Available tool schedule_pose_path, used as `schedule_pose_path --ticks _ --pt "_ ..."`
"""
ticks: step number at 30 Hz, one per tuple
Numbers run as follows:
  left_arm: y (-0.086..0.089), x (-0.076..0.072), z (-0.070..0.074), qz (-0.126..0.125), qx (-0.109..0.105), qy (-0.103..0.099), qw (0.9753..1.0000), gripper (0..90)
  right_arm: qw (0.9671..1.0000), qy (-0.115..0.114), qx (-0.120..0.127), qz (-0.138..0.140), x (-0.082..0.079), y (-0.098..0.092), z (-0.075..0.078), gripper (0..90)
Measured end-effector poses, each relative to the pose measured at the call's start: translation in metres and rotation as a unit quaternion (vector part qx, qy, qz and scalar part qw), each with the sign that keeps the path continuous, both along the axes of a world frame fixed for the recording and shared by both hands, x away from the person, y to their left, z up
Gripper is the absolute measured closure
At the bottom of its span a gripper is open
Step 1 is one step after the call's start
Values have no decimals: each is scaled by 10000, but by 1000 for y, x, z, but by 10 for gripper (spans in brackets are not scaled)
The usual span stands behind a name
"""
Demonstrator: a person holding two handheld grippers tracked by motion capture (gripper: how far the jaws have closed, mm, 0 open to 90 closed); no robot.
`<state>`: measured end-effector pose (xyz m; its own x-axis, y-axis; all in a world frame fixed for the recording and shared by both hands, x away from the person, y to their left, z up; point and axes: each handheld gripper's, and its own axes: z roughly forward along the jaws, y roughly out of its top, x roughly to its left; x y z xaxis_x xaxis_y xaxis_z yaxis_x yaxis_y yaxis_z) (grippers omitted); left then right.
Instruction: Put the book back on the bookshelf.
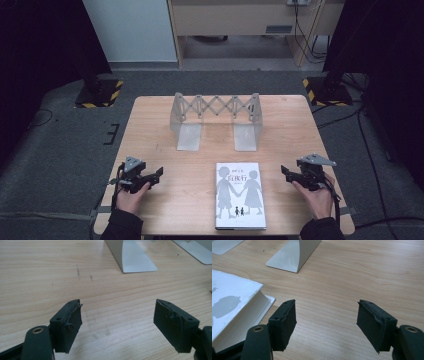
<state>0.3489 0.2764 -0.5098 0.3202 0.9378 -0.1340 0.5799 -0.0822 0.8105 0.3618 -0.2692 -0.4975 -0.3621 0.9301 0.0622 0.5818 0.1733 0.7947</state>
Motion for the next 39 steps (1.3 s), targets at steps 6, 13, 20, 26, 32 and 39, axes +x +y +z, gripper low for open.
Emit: schedule_pose_path --ticks 6,13,20,26,32,39 --pt "-8 -2 2 -63 -77 -83 9999 219 9997 20 216 145 0 4 1 317" --pt "-13 -3 2 -127 -149 -125 9997 225 9991 -38 339 256 -2 10 2 312" --pt "-21 -5 4 -298 -163 -163 9993 227 9984 -48 426 356 -2 15 2 308" --pt "-29 -7 5 -420 -260 -224 9985 235 9976 -95 544 418 -3 18 1 307" --pt "-38 -8 5 -545 -376 -201 9976 233 9967 -130 605 516 -4 22 1 309" --pt "-48 -10 5 -725 -466 -193 9961 234 9954 -92 684 657 -5 26 -1 309"
